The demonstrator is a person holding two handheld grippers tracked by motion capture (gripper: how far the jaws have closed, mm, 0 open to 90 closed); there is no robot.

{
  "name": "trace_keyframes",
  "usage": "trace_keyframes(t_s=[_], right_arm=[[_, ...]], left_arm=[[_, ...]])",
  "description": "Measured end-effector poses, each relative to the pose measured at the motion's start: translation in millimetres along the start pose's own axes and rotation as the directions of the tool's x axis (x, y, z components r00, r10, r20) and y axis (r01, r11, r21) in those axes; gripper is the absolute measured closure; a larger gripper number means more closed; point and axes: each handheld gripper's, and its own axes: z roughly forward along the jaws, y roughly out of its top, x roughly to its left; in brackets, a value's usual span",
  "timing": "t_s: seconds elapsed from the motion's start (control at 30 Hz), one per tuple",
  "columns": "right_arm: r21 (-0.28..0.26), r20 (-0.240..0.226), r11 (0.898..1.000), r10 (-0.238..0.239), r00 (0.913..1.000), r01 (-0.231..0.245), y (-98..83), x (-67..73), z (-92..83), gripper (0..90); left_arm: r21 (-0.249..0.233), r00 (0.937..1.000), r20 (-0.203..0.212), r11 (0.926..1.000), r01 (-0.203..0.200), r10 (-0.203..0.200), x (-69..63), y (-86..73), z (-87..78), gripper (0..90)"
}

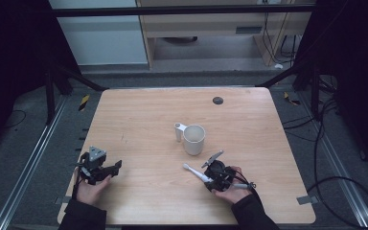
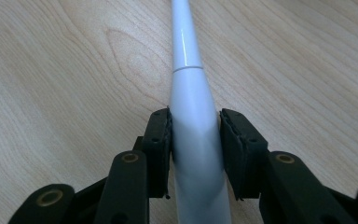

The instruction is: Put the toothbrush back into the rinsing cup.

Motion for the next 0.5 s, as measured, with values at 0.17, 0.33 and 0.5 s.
trace_keyframes(t_s=[0.17, 0.33, 0.5], right_arm=[[0.007, -0.001, 1.000, 0.007, 1.0000, -0.007, 0.3, -0.2, -0.4, 66.4], [0.013, -0.008, 1.000, 0.009, 0.9999, -0.009, 0.5, -0.7, -0.8, 66.7], [0.002, -0.016, 1.000, 0.025, 0.9996, -0.025, 0.5, -0.9, -3.6, 67.0]], left_arm=[[0.002, 1.0000, 0.001, 1.0000, -0.004, 0.004, -0.5, 0.0, 0.2, 31.2], [0.003, 1.0000, 0.002, 1.0000, -0.002, 0.002, -0.2, 0.0, 0.2, 31.3], [0.003, 1.0000, 0.002, 1.0000, -0.001, 0.001, -0.3, 0.1, 0.3, 31.2]])
